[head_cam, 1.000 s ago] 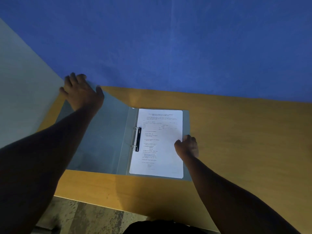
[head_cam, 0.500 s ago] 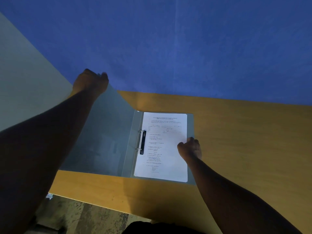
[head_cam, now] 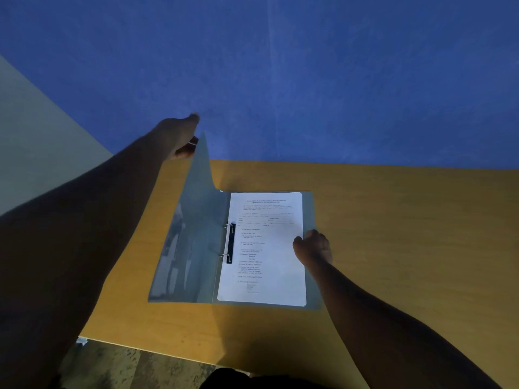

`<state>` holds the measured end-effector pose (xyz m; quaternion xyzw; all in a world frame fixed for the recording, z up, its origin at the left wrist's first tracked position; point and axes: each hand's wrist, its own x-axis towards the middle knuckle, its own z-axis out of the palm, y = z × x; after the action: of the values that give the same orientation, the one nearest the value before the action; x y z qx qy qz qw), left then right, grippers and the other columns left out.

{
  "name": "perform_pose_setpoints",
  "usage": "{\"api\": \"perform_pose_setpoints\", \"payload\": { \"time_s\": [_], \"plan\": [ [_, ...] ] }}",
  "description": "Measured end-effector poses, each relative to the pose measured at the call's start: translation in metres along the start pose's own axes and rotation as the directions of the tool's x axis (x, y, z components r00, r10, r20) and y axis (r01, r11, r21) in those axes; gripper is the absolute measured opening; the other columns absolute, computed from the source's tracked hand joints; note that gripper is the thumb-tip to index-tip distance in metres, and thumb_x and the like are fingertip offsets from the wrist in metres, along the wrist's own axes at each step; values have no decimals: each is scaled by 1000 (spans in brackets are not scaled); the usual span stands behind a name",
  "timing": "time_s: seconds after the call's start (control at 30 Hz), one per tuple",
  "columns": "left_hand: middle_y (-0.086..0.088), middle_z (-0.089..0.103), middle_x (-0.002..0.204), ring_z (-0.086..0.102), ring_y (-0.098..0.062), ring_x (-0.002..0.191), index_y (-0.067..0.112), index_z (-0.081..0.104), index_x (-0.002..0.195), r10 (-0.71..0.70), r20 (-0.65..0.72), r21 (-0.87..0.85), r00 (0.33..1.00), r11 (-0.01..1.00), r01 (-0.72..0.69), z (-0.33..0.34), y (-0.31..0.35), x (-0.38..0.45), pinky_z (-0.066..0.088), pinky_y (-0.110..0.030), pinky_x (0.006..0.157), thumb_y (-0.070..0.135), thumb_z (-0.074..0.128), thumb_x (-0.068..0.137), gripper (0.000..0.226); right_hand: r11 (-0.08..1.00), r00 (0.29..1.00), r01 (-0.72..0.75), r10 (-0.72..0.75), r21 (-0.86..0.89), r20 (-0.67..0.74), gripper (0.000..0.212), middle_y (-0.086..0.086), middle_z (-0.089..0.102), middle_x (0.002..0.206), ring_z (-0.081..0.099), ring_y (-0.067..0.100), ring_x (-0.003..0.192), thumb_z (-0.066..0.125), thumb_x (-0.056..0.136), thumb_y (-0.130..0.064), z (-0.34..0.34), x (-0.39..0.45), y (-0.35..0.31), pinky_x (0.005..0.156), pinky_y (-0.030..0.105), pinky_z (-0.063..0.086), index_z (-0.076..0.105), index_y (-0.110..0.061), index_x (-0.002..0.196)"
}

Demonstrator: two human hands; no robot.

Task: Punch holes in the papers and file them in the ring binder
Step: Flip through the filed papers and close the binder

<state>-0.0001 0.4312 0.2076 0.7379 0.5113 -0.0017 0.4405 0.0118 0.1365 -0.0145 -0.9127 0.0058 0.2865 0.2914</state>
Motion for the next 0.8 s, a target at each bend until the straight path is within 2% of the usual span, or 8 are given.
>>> {"api": "perform_pose_setpoints", "payload": {
  "time_s": [0.17, 0.33, 0.5, 0.6, 0.73, 0.8],
  "plan": [
    [-5, 69, 80, 62, -13, 62, 8, 66, 106, -37, 87, 25, 996, 999, 35, 25, 1, -11, 47, -19, 51, 55, 41, 100, 54, 1000, 1000, -6, 6, 7, 16, 38, 8, 63, 120, 60, 27, 105, 45, 89, -28, -3, 4, -1, 82, 29, 44, 60, -12, 120],
    [-6, 74, 92, 61, -11, 61, 9, 68, 110, -62, 147, 53, 987, 997, 55, 49, -13, -11, 39, -19, 50, 51, 43, 100, 50, 999, 999, -37, 37, 4, 31, 45, 15, 62, 126, 57, 32, 114, 35, 97, -33, -8, 12, -2, 92, 33, 44, 59, -7, 124],
    [-8, 71, 97, 61, -9, 61, 7, 67, 110, -52, 173, 40, 984, 998, 45, 80, -34, -12, 39, -10, 33, 44, 48, 101, 42, 998, 998, -61, 61, 8, 25, 54, 21, 57, 133, 52, 36, 123, 23, 104, -37, -16, 14, -2, 101, 37, 40, 55, -1, 130],
    [-7, 73, 97, 66, -9, 67, 2, 69, 107, -20, 162, 29, 987, 999, 15, 99, -53, -8, 48, -14, 43, 34, 57, 97, 36, 995, 994, -103, 102, 16, 42, 58, 21, 54, 137, 49, 36, 127, 18, 106, -38, -24, 16, -2, 105, 38, 37, 52, -2, 135],
    [-8, 73, 87, 70, -19, 75, 7, 67, 76, -32, 170, 80, 985, 997, 18, 118, -74, -7, 59, -27, 71, 26, 65, 91, 24, 989, 990, -139, 137, 44, 36, 52, 19, 51, 142, 49, 33, 129, 13, 107, -28, -28, 20, 2, 105, 37, 36, 33, -6, 149],
    [-10, 70, 86, 67, -17, 68, 6, 64, 76, -55, 187, 87, 981, 995, 40, 128, -80, -11, 59, -23, 67, 24, 66, 92, 24, 988, 990, -135, 133, 71, 37, 55, 20, 53, 139, 50, 34, 128, 10, 106, -32, -29, 21, 5, 104, 38, 37, 37, -6, 147]
  ]
}}
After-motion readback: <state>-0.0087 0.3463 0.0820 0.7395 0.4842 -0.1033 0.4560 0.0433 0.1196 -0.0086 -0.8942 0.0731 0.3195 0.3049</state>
